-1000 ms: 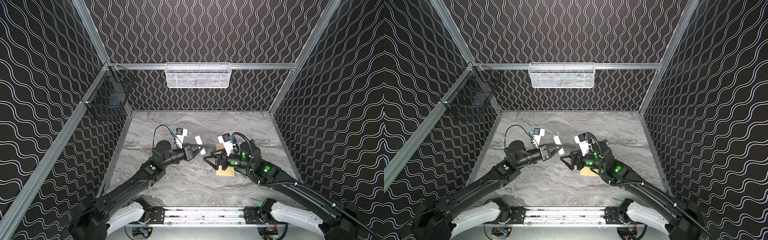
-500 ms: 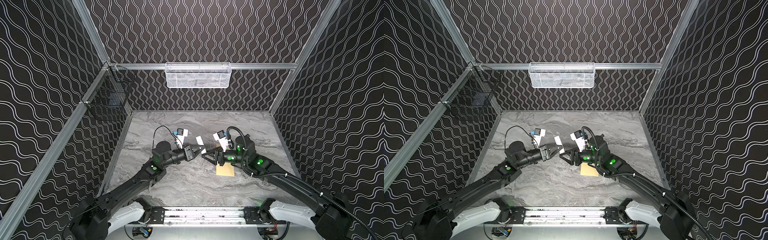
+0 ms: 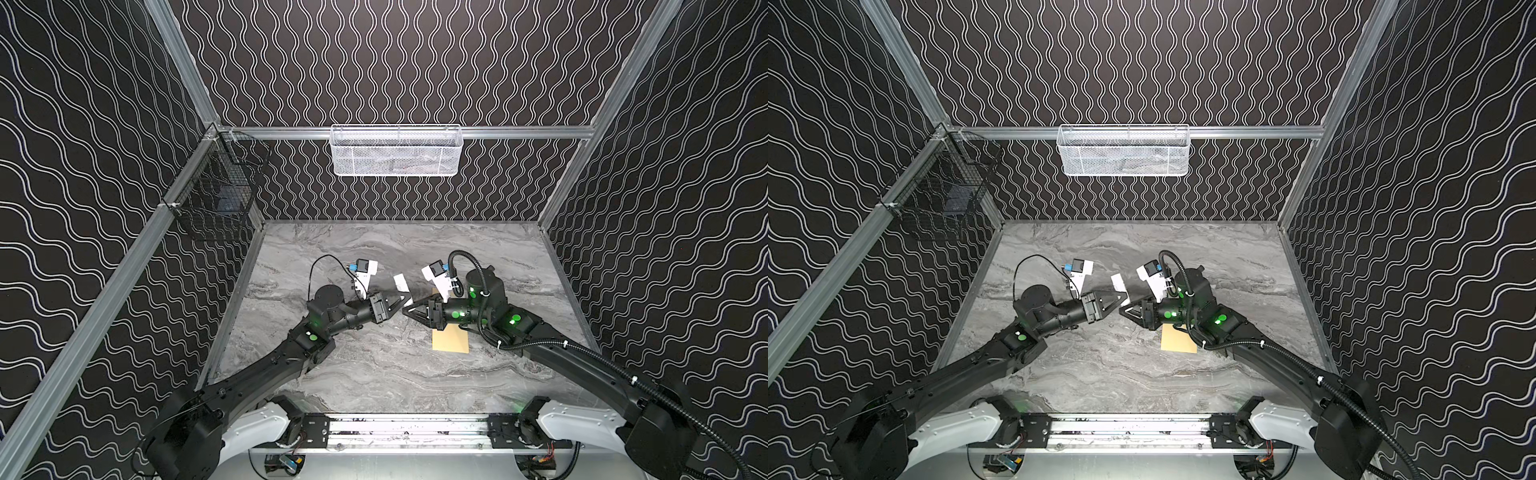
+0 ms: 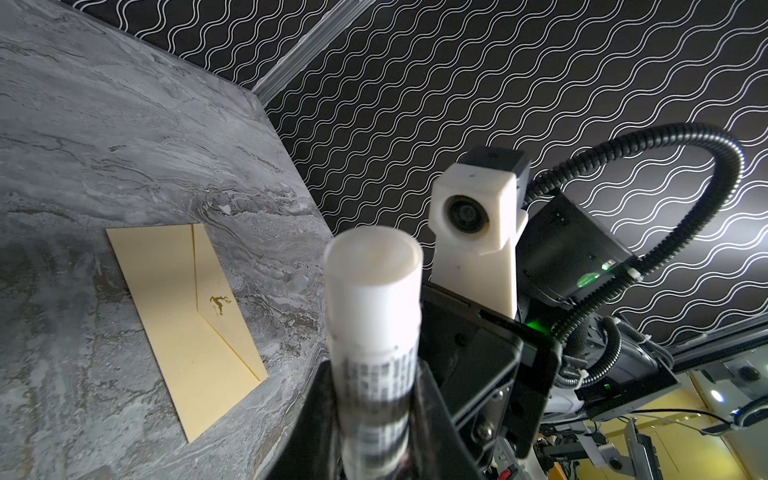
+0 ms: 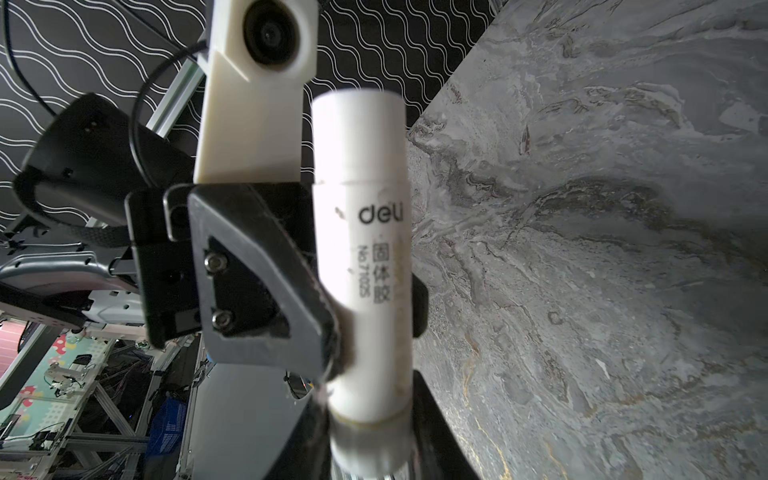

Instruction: Place the letter into the envelope and seal it

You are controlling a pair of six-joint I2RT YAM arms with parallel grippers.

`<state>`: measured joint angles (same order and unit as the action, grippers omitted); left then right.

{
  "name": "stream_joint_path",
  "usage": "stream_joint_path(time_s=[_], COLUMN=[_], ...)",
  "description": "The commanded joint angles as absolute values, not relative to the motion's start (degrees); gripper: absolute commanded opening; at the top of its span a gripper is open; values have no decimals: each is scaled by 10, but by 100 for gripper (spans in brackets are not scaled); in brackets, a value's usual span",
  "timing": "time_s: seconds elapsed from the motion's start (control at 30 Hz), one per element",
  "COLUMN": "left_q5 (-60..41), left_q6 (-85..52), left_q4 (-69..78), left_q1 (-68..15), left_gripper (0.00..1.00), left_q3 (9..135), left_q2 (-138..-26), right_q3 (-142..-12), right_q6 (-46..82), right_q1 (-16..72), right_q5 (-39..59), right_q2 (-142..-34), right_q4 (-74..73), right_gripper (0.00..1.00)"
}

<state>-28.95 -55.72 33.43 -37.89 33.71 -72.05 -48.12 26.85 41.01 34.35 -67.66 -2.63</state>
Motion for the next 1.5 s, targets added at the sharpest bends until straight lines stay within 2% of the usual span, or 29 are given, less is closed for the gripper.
stream_joint_path(time_s=[0.0, 0.13, 0.2, 0.27, 0.3, 0.33, 0.47, 0.67, 0.97, 1.33, 1.37, 1.43, 1.47], left_q5=[-301, -292, -289, -285, -282, -279, -274, -283, -288, -305, -309, -317, -321], left_q6=[-565, -578, -581, -587, -587, -588, -594, -611, -620, -649, -651, -652, -650], left_q4=[373, 389, 388, 382, 376, 370, 369, 412, 433, 498, 502, 502, 492], left_q1=[-385, -386, -385, -385, -385, -385, -381, -379, -373, -371, -371, -371, -372], left_gripper=[0, 3, 17, 37, 43, 47, 50, 50, 39, 10, 7, 3, 2], left_q3=[333, 321, 321, 323, 325, 327, 330, 332, 337, 332, 334, 339, 345], left_q2=[-728, -729, -729, -730, -729, -729, -733, -754, -769, -802, -804, -807, -809], right_q3=[-488, -494, -493, -493, -493, -491, -480, -480, -464, -458, -458, -460, -461], right_q6=[270, 267, 264, 257, 255, 254, 259, 261, 273, 278, 279, 278, 278], right_q1=[411, 411, 411, 411, 411, 411, 411, 411, 412, 414, 414, 414, 412], right_q5=[353, 348, 341, 334, 332, 330, 331, 334, 334, 320, 317, 303, 285], right_q2=[-679, -676, -671, -666, -664, -662, -652, -649, -647, -644, -644, -641, -634], right_q4=[-42, -24, -14, 0, 7, 10, 8, 10, -4, -7, -8, 4, 17], right_gripper=[24, 12, 8, 6, 6, 6, 5, 5, 3, 4, 10, 49, 65])
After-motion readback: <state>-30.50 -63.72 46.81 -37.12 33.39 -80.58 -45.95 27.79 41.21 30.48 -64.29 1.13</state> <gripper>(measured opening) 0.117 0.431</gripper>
